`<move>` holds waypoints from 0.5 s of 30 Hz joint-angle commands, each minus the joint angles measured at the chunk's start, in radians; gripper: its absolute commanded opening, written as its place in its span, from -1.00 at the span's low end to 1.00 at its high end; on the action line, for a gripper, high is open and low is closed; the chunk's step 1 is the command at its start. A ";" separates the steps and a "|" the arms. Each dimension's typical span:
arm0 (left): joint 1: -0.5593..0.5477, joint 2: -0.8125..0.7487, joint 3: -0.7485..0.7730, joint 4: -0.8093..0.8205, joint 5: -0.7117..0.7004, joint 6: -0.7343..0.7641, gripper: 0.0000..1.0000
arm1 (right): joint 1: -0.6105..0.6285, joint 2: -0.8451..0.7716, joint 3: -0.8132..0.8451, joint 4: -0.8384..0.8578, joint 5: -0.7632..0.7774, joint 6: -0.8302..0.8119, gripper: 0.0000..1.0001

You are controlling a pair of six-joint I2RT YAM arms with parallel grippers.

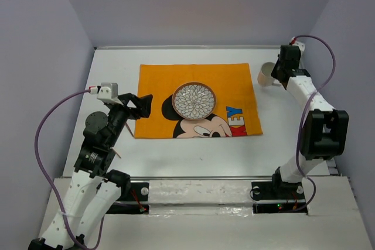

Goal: Set the dinner table for one person

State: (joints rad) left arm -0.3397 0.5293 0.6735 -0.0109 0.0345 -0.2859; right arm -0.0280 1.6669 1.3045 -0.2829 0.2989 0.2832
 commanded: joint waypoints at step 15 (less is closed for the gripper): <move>0.024 0.000 -0.009 0.057 0.019 0.005 0.98 | 0.208 0.287 0.512 -0.022 -0.096 -0.110 -1.00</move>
State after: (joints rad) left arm -0.3248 0.5339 0.6735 0.0010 0.0410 -0.2859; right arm 0.1661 1.9472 1.6955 -0.3222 0.1955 0.2005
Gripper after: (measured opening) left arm 0.989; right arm 0.116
